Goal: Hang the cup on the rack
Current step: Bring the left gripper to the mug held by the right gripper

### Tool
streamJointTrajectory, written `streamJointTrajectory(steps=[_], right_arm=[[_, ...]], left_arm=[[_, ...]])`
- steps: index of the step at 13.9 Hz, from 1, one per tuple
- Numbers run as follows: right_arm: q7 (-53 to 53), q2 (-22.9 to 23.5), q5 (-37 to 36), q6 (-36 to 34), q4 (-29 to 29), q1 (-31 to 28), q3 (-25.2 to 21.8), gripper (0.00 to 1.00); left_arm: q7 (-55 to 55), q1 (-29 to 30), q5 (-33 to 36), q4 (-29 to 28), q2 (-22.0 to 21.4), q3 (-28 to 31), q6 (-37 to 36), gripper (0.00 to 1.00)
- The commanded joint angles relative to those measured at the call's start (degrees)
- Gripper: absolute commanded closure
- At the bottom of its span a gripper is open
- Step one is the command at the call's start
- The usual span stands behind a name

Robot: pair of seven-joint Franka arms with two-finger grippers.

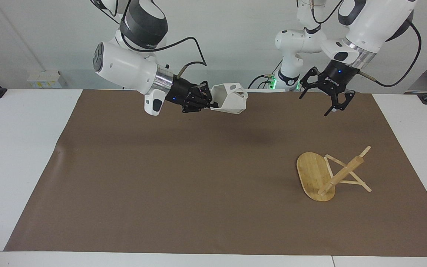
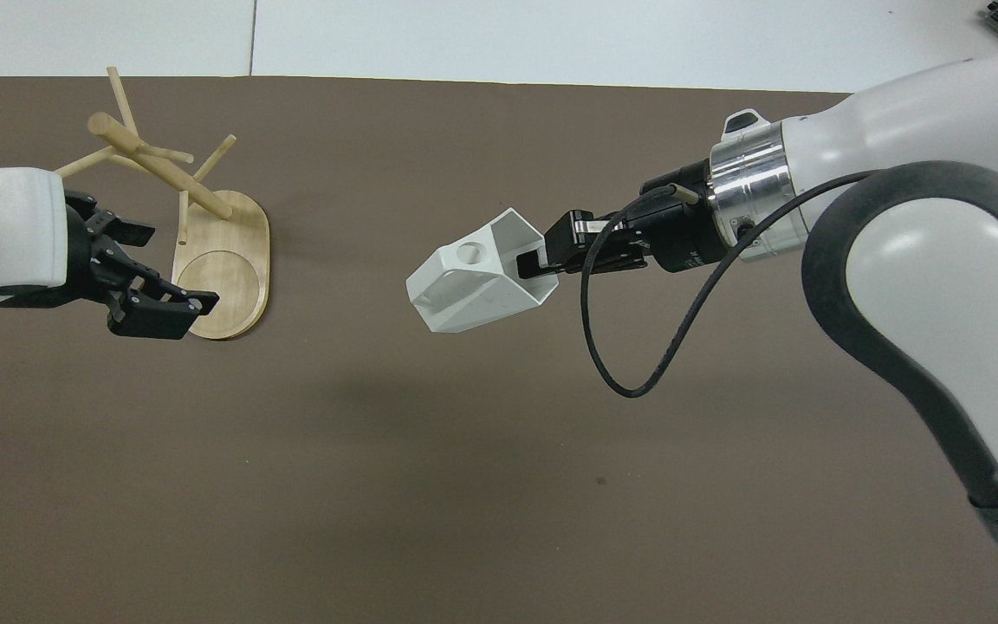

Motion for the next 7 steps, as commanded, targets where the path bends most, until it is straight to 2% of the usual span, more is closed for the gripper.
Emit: streamJointTrajectory(steps=[1,4,7], right_arm=[[0.72,0.05,2.95,2.16,0.07,-0.75,0.89,1.0],[0.98,1.28,2.86,6.03,-0.11,-0.58,3.61,1.0],[0.98,1.9,2.86,6.74,-0.54,0.04,4.41,1.0]], left_arm=[[7.97,-0.18,-5.64,-6.67,-4.52,0.41,1.5,0.0],[11.24,-1.58,-7.41,-8.79,-5.41,0.32,1.94,0.0],[12.48,-4.91,-8.21,-9.31,-5.06,0.32,2.82,0.0]])
